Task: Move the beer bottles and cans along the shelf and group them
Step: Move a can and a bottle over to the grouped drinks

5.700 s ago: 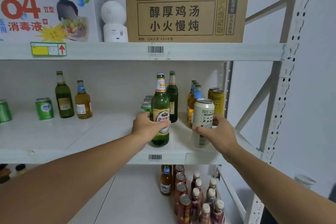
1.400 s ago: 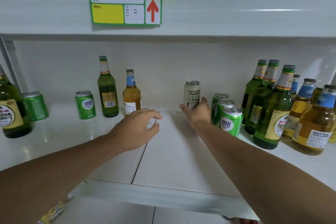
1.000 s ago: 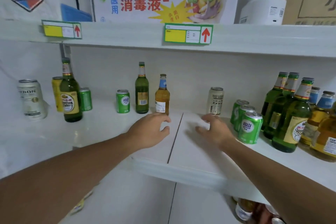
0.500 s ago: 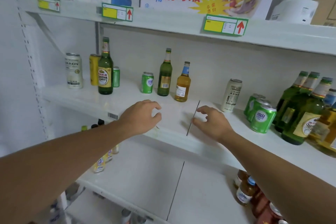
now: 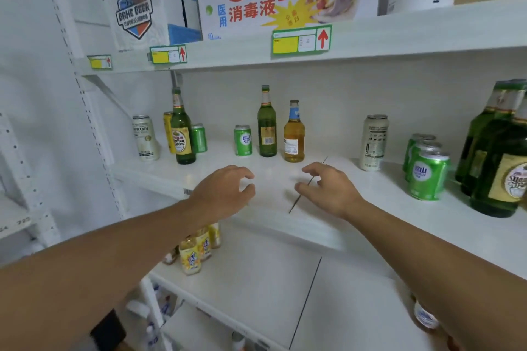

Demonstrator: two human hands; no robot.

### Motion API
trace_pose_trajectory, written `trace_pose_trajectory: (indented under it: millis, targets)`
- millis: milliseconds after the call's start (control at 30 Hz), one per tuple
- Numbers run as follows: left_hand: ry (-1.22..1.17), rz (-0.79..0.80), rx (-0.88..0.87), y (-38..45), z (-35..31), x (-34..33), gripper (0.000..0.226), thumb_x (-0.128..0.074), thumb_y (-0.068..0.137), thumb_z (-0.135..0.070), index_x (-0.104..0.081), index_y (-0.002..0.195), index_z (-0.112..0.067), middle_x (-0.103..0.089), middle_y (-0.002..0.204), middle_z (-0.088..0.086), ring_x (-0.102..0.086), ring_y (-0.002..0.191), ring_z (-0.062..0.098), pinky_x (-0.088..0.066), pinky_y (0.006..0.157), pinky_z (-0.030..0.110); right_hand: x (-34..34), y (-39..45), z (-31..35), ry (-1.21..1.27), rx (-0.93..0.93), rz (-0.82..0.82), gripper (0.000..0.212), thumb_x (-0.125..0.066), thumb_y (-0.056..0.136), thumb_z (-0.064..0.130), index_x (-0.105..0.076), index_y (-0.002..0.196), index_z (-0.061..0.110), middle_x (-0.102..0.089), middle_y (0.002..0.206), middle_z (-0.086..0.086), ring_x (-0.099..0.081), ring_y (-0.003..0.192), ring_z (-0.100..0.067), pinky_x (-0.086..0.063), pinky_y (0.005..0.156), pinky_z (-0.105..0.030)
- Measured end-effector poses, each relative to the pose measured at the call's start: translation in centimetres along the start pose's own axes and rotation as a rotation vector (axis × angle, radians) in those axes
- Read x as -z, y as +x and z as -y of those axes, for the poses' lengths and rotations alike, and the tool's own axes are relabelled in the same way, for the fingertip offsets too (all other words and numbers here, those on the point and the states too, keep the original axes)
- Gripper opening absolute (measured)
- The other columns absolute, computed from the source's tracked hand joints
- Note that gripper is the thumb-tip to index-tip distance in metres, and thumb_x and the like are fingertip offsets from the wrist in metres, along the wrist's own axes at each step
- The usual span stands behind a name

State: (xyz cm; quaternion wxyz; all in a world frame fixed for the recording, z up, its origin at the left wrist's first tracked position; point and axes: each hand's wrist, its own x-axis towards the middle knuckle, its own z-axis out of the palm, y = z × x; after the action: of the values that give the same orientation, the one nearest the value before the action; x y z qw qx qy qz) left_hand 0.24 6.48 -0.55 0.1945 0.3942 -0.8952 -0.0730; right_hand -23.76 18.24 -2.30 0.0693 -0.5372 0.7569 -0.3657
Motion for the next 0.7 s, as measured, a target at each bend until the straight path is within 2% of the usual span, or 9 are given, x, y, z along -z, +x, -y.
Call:
trace_pose_trajectory:
  millis: [267,367,500,600,700]
  targets:
    - [0.009,-0.011,0.043,1.7,-0.3,-0.3,0.041,-0.053,0.108,-0.050,-0.061,0.146,-0.036,-0.058,0.151,-0.013,-0.060,0.122,0.016,-0.049,0.096,0.035,-0.4,2.3,-0.2,0.020,0.016,0.030,0.059,-0.074,0.094,0.051,-0.061,0.147,0.027,-0.062,0.148,0.000,-0.061,0.129,-0.023,-0.052,0.108,-0.041]
    - [-0.003,-0.025,0.042,3.5,0.9,-0.7,0.042,-0.053,0.107,-0.050,-0.062,0.146,-0.036,-0.058,0.153,-0.012,-0.057,0.131,0.015,-0.048,0.100,0.035,-0.8,4.3,-0.2,0.038,-0.001,0.031,0.062,-0.074,0.094,0.051,-0.060,0.149,0.026,-0.061,0.149,0.000,-0.061,0.130,-0.023,-0.051,0.108,-0.040]
    - [-0.037,-0.029,0.042,7.5,3.6,-1.7,0.044,-0.055,0.105,-0.050,-0.063,0.146,-0.035,-0.059,0.154,-0.009,-0.057,0.133,0.016,-0.048,0.101,0.035,-1.7,7.5,0.0,0.002,-0.028,0.033,0.061,-0.074,0.095,0.052,-0.058,0.149,0.028,-0.060,0.150,0.001,-0.060,0.131,-0.023,-0.051,0.107,-0.039]
    - [-0.074,-0.025,0.034,10.9,5.6,-2.4,0.044,-0.057,0.105,-0.049,-0.063,0.146,-0.034,-0.059,0.155,-0.007,-0.057,0.136,0.018,-0.047,0.102,0.036,-2.7,10.6,0.1,-0.001,-0.075,0.023,0.058,-0.074,0.095,0.051,-0.059,0.147,0.030,-0.061,0.148,0.003,-0.062,0.126,-0.022,-0.050,0.099,-0.034]
    - [-0.133,-0.036,0.031,14.4,7.7,-2.7,0.045,-0.059,0.104,-0.048,-0.065,0.146,-0.031,-0.061,0.153,-0.004,-0.060,0.132,0.020,-0.051,0.103,0.037,-3.3,14.1,0.3,0.147,-0.157,-0.028,0.048,-0.078,0.096,0.042,-0.062,0.138,0.024,-0.066,0.139,0.000,-0.066,0.107,-0.017,-0.051,0.082,-0.021]
